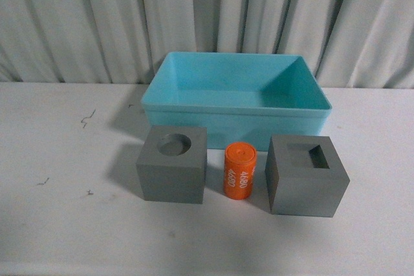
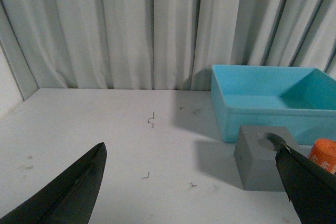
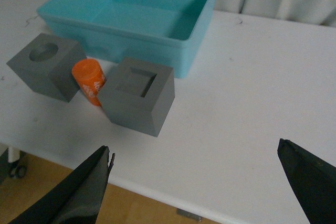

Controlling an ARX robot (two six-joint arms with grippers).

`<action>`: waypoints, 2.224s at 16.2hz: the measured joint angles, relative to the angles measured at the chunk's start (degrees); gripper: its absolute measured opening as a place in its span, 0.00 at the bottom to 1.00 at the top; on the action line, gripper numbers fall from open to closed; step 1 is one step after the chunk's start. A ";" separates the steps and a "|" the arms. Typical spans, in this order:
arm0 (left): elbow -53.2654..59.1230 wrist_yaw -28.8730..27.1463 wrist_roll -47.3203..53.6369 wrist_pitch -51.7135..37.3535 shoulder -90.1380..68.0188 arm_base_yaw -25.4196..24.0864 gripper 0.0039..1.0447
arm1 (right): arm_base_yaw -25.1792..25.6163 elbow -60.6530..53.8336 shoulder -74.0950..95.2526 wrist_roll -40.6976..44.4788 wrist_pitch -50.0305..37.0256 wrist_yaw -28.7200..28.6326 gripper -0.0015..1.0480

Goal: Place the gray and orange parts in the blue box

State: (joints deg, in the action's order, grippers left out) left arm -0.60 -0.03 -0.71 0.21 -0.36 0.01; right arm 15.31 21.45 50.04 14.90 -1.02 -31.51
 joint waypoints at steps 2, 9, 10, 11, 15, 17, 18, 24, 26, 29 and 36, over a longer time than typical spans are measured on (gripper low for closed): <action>0.00 0.00 0.00 -0.02 0.00 0.00 0.94 | -1.88 1.95 11.32 0.20 -5.99 2.82 0.94; 0.00 0.00 0.00 0.00 0.00 0.00 0.94 | -8.79 3.72 29.81 -7.15 -22.08 16.17 0.94; 0.00 0.00 0.00 0.00 0.00 0.00 0.94 | -10.86 4.55 32.02 -9.53 -23.58 18.78 0.94; 0.00 0.00 0.00 0.00 0.00 0.00 0.94 | -12.61 4.98 33.42 -12.35 -24.37 20.55 0.94; 0.00 0.00 0.00 0.00 0.00 0.00 0.94 | -20.09 7.61 40.13 -21.09 -26.99 26.77 0.94; 0.00 0.00 0.00 0.00 0.00 0.00 0.94 | -21.86 9.33 43.69 -23.50 -27.85 29.16 0.94; 0.00 0.00 0.00 0.00 0.00 0.00 0.94 | -22.34 10.21 45.07 -24.37 -28.13 30.21 0.94; 0.00 0.00 0.00 0.00 0.00 0.00 0.94 | -24.79 16.83 52.76 -29.05 -26.58 32.00 0.94; 0.00 0.00 -0.02 0.00 0.00 0.00 0.94 | -25.11 18.27 54.14 -29.86 -25.79 32.09 0.94; 0.00 0.00 0.00 -0.02 0.00 0.00 0.94 | -25.49 19.47 57.31 -32.28 -24.74 32.06 0.94; 0.00 0.00 0.00 0.00 0.00 0.00 0.94 | -26.95 22.23 60.04 -33.55 -24.17 33.14 0.90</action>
State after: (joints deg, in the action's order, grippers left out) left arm -0.60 -0.03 -0.71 0.21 -0.36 0.01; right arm -11.64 43.68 110.08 -18.65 -25.19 1.63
